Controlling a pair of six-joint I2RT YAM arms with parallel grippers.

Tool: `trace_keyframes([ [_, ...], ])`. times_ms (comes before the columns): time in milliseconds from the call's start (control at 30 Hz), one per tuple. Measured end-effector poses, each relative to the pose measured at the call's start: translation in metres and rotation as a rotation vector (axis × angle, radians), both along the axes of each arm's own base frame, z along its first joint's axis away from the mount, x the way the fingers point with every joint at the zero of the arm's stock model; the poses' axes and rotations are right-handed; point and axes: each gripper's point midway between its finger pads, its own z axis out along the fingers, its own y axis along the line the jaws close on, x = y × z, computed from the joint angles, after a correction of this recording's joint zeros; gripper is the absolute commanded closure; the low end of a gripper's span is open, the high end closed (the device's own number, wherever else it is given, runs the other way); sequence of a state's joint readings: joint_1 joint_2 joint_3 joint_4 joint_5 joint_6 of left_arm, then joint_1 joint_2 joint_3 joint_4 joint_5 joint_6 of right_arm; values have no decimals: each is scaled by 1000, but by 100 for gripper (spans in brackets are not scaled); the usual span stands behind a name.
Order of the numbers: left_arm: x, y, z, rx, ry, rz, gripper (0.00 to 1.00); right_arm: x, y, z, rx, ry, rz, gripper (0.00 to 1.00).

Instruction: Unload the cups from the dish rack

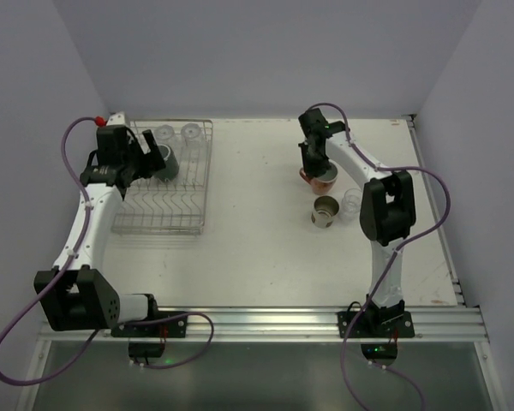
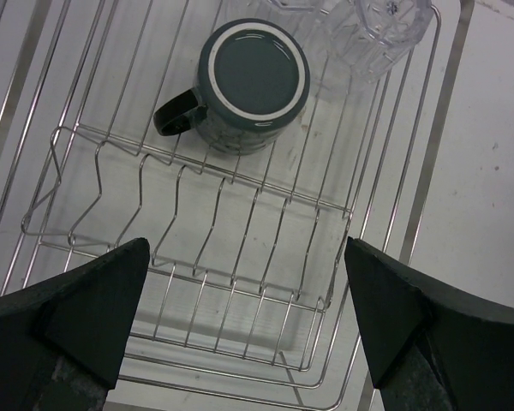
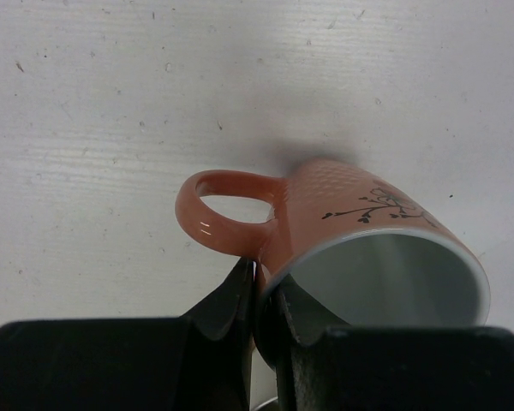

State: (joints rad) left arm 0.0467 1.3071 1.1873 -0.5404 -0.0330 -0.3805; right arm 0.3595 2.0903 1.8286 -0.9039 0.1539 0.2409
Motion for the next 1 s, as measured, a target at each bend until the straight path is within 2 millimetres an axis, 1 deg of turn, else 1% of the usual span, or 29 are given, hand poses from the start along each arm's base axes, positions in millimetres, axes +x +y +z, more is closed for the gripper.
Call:
trace_keyframes([
  [133, 8, 6, -2, 0, 11, 14, 0, 0, 0, -4, -3, 8, 0, 100],
  [333, 23, 8, -23, -2, 72, 16, 0, 1, 0, -4, -2, 5, 0, 100],
  [500, 34, 12, -38, 9, 113, 27, 0, 1, 1, -4, 1, 4, 0, 95],
  [633, 49, 17, -40, 26, 121, 38, 0, 0, 3, -4, 11, 8, 5, 92],
  [667, 53, 18, -40, 34, 122, 39, 0, 0, 3, -4, 12, 8, 5, 90],
  [800, 65, 24, -44, 70, 133, 37, 0, 0, 3, -5, 12, 9, 5, 89],
  [1000, 87, 28, -45, 115, 135, -6, 0, 1, 3, -5, 13, 8, 4, 78],
])
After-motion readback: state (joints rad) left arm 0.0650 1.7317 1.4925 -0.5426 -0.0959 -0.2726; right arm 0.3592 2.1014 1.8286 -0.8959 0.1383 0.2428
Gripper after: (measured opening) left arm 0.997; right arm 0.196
